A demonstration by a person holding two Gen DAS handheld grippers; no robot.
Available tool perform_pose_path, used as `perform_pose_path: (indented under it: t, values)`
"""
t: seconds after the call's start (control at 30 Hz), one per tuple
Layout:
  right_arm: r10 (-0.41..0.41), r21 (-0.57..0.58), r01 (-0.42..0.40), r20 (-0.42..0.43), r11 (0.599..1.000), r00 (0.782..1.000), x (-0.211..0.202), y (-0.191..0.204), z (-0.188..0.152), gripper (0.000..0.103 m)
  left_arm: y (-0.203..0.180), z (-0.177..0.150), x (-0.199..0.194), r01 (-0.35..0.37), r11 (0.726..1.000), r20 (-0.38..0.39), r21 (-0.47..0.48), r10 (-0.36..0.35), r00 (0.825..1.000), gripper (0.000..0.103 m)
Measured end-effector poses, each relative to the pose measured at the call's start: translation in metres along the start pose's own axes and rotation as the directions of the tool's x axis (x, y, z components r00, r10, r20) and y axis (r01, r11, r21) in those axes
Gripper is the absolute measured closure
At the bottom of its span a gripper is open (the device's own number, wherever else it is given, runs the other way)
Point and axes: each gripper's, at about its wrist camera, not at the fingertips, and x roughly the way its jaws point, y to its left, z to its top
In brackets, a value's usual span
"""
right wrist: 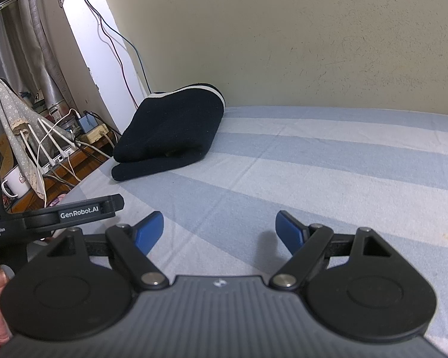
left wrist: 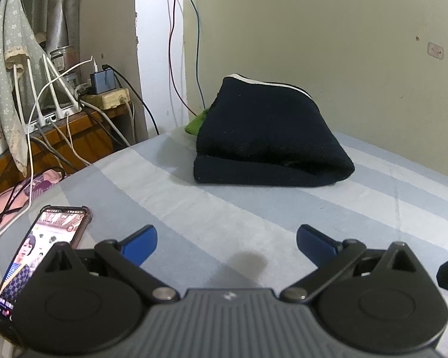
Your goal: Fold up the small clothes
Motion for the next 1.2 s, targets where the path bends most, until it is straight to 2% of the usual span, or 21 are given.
perform_pose_path:
  t: [0.3, 0.5, 0.83, 1.2]
  values:
    - [0.000, 0.000, 0.000, 0.001, 1.000, 1.000, 0.000, 0.000, -0.001, 0.018, 0.000, 0.001, 0.000, 0.003, 1.000, -0.003, -0.006, -0.003, 1.000, 0.000]
    - [0.000, 0.000, 0.000, 0.001, 1.000, 1.000, 0.000, 0.000, -0.001, 0.018, 0.008, 0.001, -0.001, 0.054, 0.997, -0.019, -0.055, -0.055, 0.998, 0.000]
    - [0.001, 0.001, -0.001, 0.000, 1.000, 1.000, 0.000, 0.000, -0.001, 0.018, -0.001, 0.000, -0.002, 0.003, 1.000, -0.009, -0.014, -0.003, 1.000, 0.000]
    - [0.001, 0.001, -0.001, -0.001, 1.000, 1.000, 0.000, -0.001, 0.000, 0.018, -0.002, 0.000, -0.002, 0.011, 1.000, -0.011, -0.002, -0.011, 1.000, 0.000]
